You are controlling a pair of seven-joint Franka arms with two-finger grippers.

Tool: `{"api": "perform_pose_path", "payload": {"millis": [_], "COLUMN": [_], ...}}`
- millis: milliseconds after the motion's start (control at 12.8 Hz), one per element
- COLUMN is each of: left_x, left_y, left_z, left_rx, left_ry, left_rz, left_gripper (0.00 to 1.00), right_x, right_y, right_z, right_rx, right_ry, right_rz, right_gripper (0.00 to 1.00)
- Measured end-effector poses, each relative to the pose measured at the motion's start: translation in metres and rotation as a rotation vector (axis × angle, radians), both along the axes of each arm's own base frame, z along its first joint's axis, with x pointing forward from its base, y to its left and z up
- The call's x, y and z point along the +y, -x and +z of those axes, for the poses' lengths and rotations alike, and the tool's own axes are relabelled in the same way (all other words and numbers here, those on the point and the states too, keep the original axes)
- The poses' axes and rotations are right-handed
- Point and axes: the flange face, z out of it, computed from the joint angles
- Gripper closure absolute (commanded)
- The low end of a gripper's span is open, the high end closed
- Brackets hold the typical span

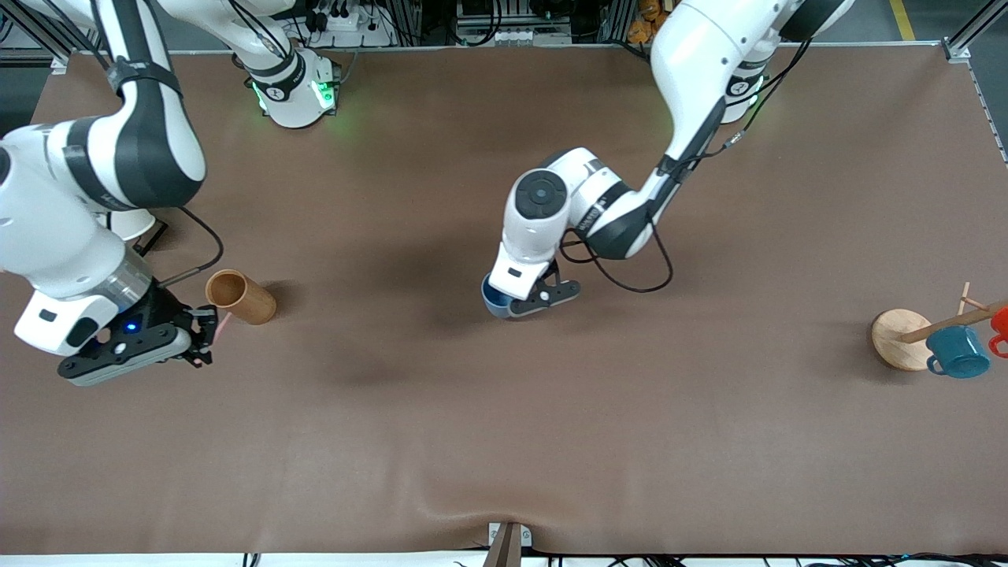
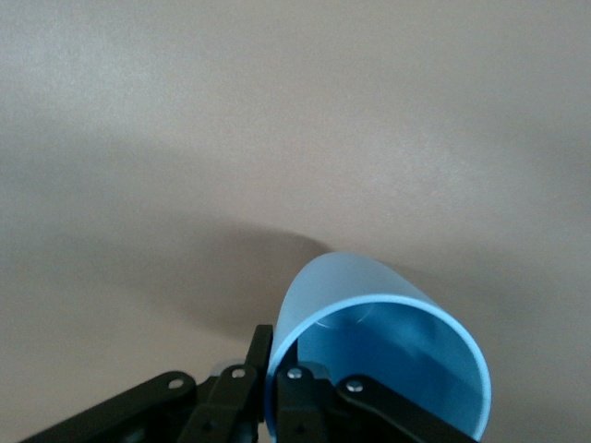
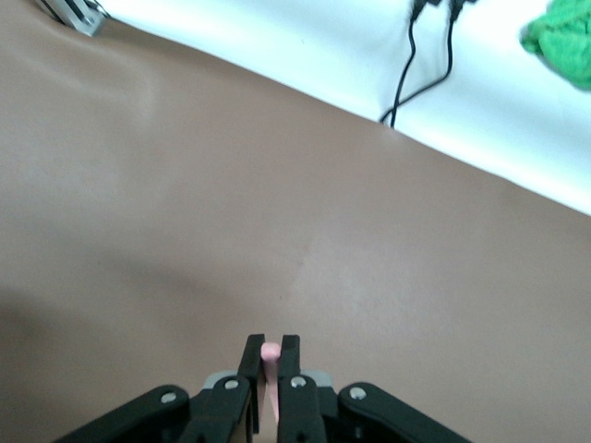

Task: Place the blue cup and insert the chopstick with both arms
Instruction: 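Carry the blue cup toward the table middle while the right gripper lifts the chopstick, then set the blue cup down, open the left gripper and withdraw it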

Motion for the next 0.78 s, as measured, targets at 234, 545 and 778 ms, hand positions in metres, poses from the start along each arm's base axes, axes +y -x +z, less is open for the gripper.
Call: {"api": "perform_pose_path", "payload": {"millis": [234,545,778], "left_x": [-0.001,0.005,0.025], "left_y": [0.001,-0.021,-0.028], "left_z": [-0.014,0.031,0.101], "left_rx": [0.0,-0.063,-0.096], "left_ry": [-0.022,0.023,0.002], "left_rz": [0.003,0.034,0.063], "left_gripper": [0.08,0.0,0.0], "right_x": [0.02,0.07,0.116], "right_y": [-0.003,0.0,0.008], "right_z": [0.0,-0.003,-0.004], "right_rx": [-0.053,-0.102,-0.129], "right_ry": [-0.009,-0.064,-0.103], "right_rz": [0.029,0.083,0.136], "right_gripper": [1.0,1.0,1.0]}}
